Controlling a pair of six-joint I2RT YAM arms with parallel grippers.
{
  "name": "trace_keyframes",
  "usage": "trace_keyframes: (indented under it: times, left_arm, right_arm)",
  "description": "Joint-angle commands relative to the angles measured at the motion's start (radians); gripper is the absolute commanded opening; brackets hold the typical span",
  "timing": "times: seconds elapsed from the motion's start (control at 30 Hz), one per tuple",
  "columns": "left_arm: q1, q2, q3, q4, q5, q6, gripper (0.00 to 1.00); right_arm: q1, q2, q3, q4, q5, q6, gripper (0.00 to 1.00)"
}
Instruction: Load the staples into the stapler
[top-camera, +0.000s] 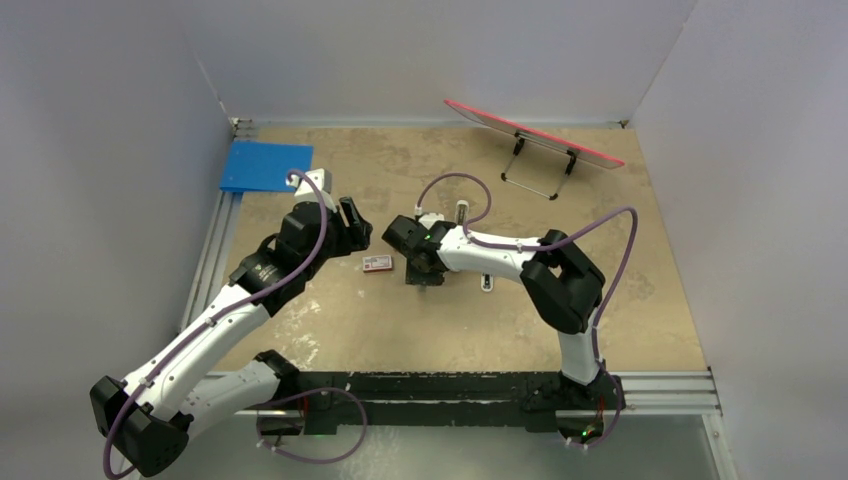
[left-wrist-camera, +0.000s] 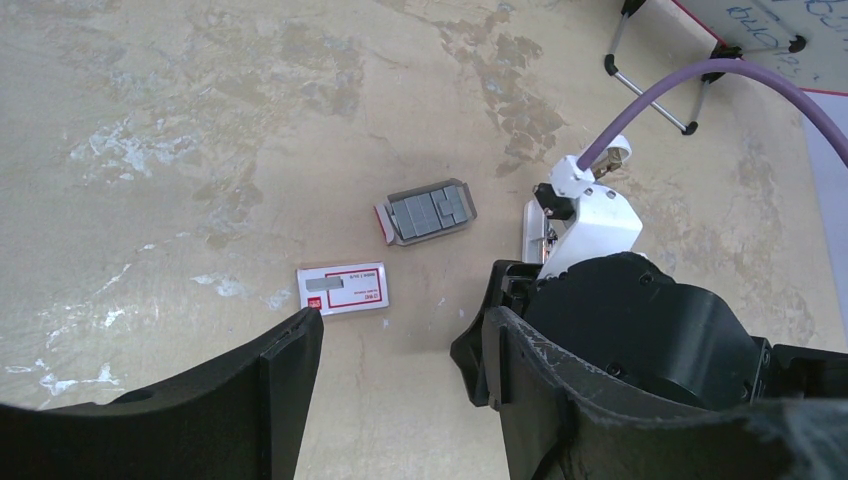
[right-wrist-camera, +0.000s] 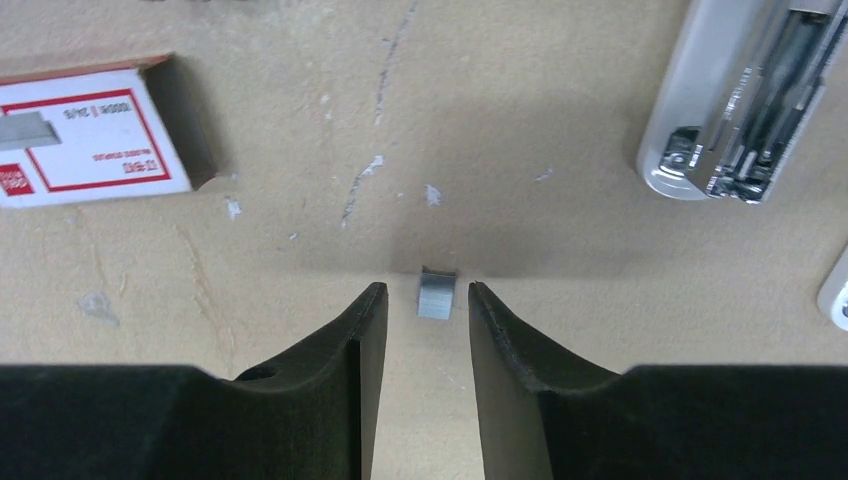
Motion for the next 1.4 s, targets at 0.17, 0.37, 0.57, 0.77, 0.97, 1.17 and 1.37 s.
trace_keyframes:
  times: [0.17,0.37,0.57,0.77,0.97,1.17,1.37]
  left_arm:
    - [0.008,-0.019,-0.005,0.025,-0.01,-0.011,0.6]
    - [0.008,-0.02,-0.005,0.026,-0.009,-0.01,0.6]
    - [0.009,-0.015,-0.008,0.028,-0.008,-0.011,0.6]
    - [0.009,-0.016,-0.008,0.029,-0.009,-0.011,0.6]
    - [0.009,-0.012,-0.007,0.029,-0.003,-0.013,0.6]
    - [0.009,0.009,0.016,0.026,-0.001,0.001,0.6]
    - [0.009,0.007,0.011,0.032,0.029,-0.003,0.6]
  right_arm:
    - [0.002,0.014,0.026,-0.038,0.065,0.09,0.36]
    - [-0.005,0.031,0.016,-0.017,0.052,0.09,0.31]
    - [-0.009,0.034,0.018,-0.027,0.056,0.087,0.26]
    - [-0.009,0.03,0.014,-0.032,0.058,0.074,0.2]
    - [-0.01,0.003,0.013,-0.006,0.094,0.052,0.16]
    - [-0.058,-0.099,0.01,0.022,0.209,0.046,0.16]
    - [-0.154,-0.209,-0.061,0.081,0.286,0.013,0.17]
